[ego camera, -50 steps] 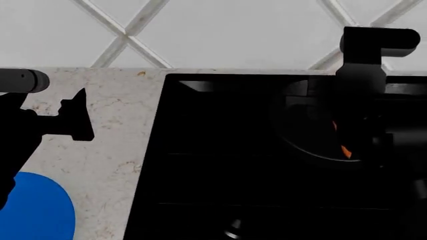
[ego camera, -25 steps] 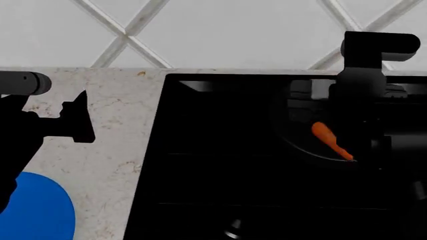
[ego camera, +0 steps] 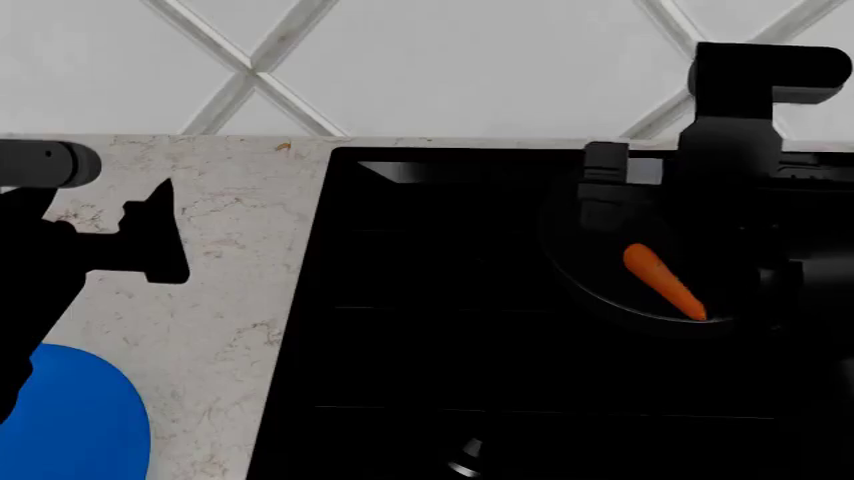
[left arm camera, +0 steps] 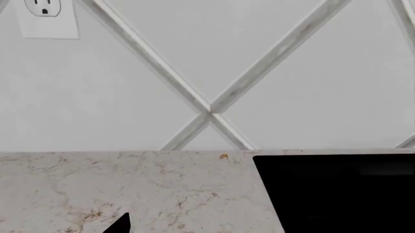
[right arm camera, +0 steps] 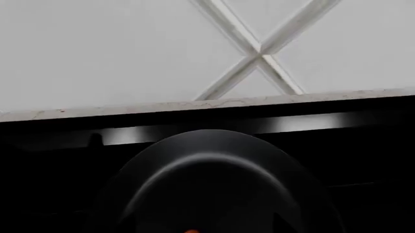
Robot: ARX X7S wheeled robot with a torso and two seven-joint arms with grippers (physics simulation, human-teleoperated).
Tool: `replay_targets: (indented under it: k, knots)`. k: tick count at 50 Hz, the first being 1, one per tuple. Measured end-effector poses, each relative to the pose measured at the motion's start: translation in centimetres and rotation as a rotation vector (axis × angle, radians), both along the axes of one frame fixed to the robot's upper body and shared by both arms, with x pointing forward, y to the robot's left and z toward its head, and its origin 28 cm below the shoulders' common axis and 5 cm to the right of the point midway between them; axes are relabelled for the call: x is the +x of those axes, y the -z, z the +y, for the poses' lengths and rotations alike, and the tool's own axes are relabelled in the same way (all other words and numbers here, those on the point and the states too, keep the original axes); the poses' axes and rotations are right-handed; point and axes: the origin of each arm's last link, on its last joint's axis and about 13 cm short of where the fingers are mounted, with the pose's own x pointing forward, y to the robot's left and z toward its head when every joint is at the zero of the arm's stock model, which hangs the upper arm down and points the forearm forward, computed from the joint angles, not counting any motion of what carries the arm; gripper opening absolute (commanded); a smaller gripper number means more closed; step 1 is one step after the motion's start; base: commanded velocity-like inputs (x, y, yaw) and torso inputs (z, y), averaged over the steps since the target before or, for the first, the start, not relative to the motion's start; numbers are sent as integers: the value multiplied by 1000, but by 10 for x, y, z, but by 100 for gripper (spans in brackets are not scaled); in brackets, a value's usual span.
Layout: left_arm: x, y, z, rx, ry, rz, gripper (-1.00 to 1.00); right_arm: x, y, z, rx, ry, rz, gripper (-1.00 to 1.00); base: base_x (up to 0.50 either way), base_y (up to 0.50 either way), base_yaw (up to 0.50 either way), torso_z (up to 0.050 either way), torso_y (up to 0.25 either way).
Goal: Pick the carrot from the plate and place it in the pan.
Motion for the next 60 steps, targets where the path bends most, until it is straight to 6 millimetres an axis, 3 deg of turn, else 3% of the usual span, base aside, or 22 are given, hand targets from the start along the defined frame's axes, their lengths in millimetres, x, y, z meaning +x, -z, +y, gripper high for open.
replay_targets:
  k: [24,36,60]
  knots:
    - [-1,-3,-3,-5,11,-8,100,-25,-28,-3,11,6,-92,100,0,0,0,0,0]
    - [-2,-5,-5,-8,20,-15,100,-55,-34,-6,23,4,-152,100,0,0,0,0,0]
    - [-8,-7,-6,-11,31,-24,100,-131,-28,-19,57,2,-262,100,0,0,0,0,0]
